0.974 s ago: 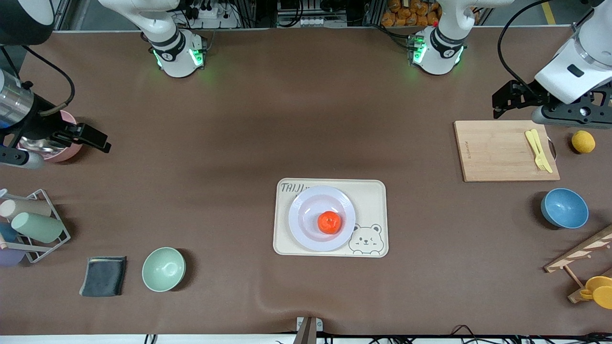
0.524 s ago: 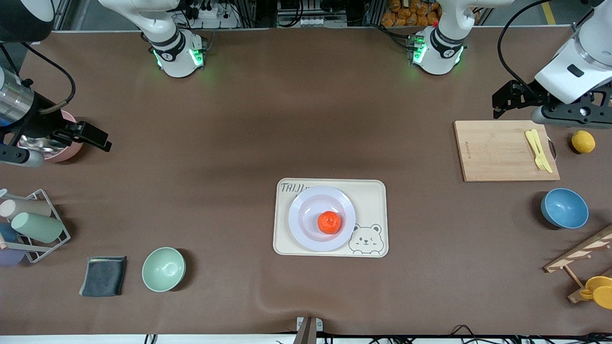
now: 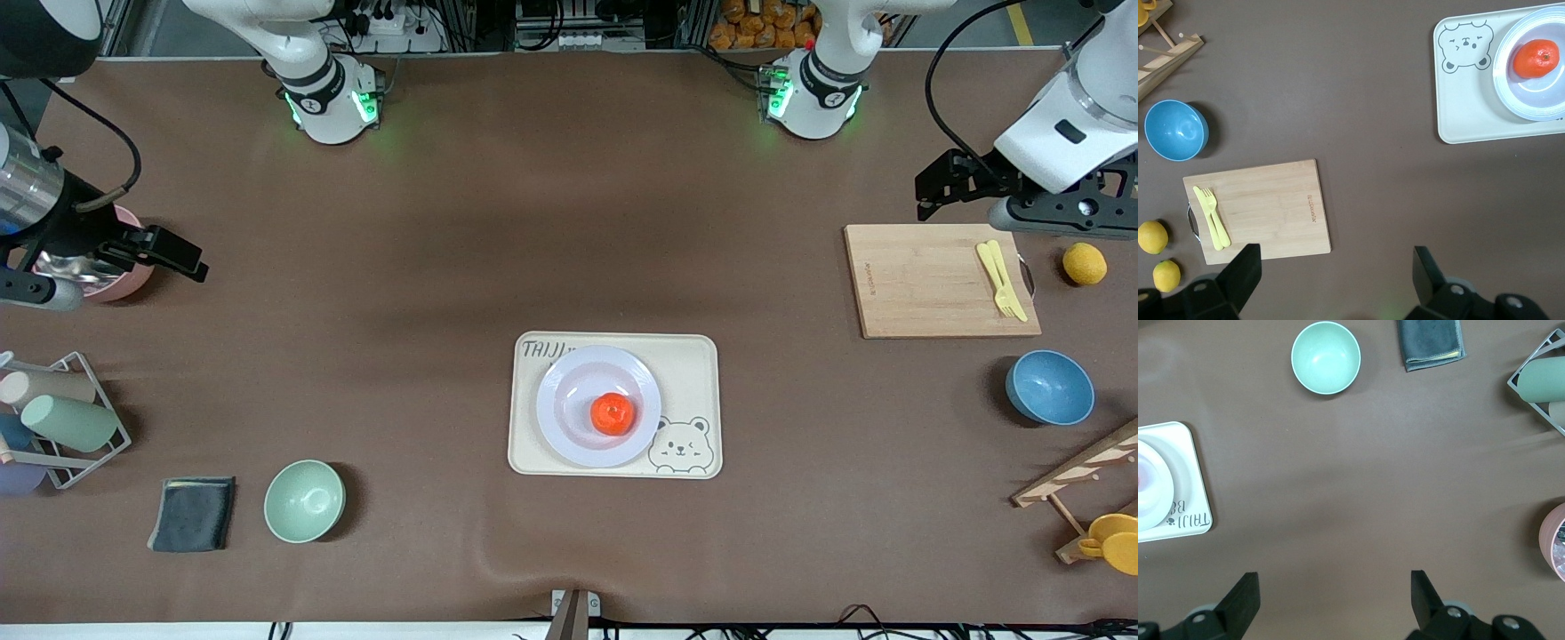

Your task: Place orange and plate with both arms

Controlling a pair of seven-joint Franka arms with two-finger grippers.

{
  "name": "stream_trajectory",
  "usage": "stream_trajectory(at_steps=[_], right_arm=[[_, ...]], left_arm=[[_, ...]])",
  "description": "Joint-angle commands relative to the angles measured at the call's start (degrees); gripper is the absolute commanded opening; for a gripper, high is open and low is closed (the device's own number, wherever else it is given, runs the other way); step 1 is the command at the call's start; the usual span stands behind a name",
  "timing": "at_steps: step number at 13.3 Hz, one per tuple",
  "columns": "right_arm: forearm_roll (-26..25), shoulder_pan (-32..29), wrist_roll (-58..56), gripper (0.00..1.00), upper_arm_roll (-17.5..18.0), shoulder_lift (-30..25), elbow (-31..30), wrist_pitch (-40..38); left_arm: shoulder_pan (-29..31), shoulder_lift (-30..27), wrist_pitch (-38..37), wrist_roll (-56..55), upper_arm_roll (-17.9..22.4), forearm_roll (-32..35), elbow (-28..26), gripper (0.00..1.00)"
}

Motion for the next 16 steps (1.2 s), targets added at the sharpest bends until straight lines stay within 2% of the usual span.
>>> stream_trajectory(at_steps=[1,16], right_arm=[[-1.0,0.3,1.0,1.00,0.2,0.6,1.4,-1.1],[-1.0,0.3,1.0,1.00,0.2,0.7,1.2,-1.0]], left_arm=[[0.2,-0.1,0.0,0.3,-0.1,-1.5,0.4,1.00],[0.4,-0.2,0.0,-0.7,0.3,-1.4,0.4,1.00]])
